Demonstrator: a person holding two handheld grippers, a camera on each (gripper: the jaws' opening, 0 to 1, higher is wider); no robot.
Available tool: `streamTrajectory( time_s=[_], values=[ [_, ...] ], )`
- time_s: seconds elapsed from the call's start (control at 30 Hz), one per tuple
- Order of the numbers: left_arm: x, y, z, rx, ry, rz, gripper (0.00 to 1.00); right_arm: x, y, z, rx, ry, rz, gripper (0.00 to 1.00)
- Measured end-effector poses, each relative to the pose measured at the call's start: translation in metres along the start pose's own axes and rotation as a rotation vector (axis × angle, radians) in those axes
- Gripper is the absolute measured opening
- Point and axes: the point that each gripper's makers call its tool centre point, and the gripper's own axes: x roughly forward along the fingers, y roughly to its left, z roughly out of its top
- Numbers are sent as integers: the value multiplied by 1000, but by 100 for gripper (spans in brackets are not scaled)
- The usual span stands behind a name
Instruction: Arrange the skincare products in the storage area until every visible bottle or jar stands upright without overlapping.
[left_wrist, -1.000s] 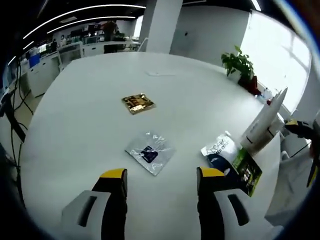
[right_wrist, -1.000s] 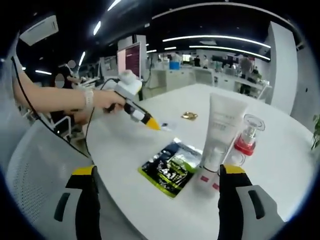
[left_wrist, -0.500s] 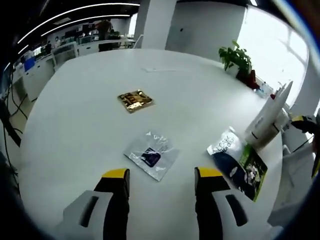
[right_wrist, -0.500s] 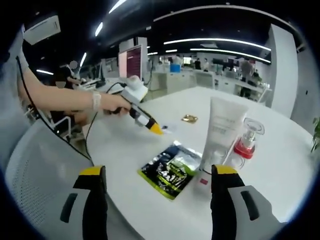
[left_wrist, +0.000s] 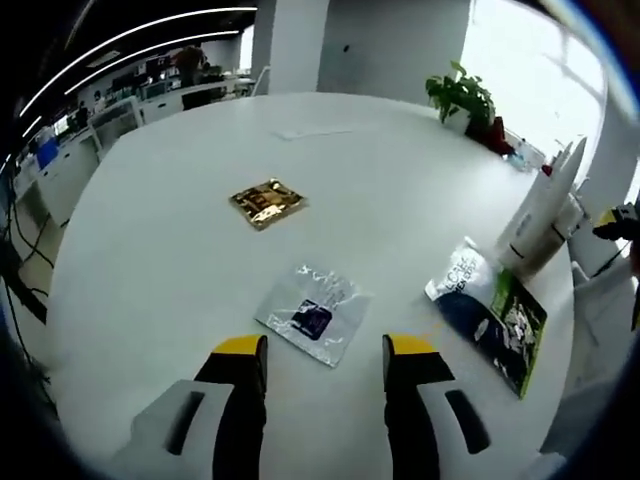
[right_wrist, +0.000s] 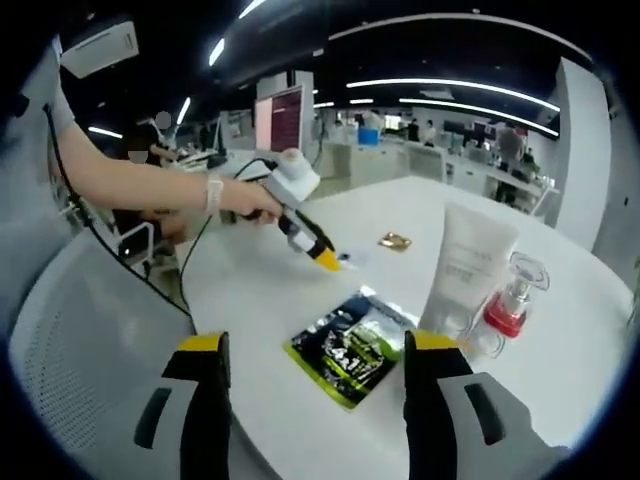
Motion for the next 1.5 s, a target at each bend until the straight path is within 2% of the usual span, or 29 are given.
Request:
streamTrajectory(
  time_s=[0.17,0.2,0.33,0.6,0.63,0.67,0.7,0.73,0.87,0.97,1.03,1.2,1.5],
  values=[
    [2,7,-2,51,19,14,34,18,7,13,-53,-2,63,53],
    [1,4,-2,55,20,12,34,22,6,14,-56,1,68,52],
    [-3,-7,-6,112,41,18,34,35,5,14,-95,29,84,51],
    [-4,-5,-5,124,42,14,33,66,-1,13,-144,58,81,48],
    [-5,-6,-5,128,42,11,29,69,-1,12,-150,66,84,48],
    [-6,-12,-7,142,51,-19,17,74,-3,10,-157,77,84,48],
    [-5,-15,-7,140,50,-34,0,78,-4,9,-164,88,83,48],
    [-2,-9,-9,75,53,-38,2,83,-6,9,-176,93,85,47],
    [5,4,-6,91,51,-35,2,95,-10,13,-182,92,84,48],
    [11,7,-1,85,52,-44,2,107,-21,20,-167,85,61,48],
    [13,15,-1,77,51,-53,2,116,-28,27,-180,74,29,47],
    [15,14,-1,80,46,-59,2,138,-48,32,-181,72,-27,43],
    [10,13,-1,101,42,-59,3,176,-77,22,-130,111,-84,38]
  ],
)
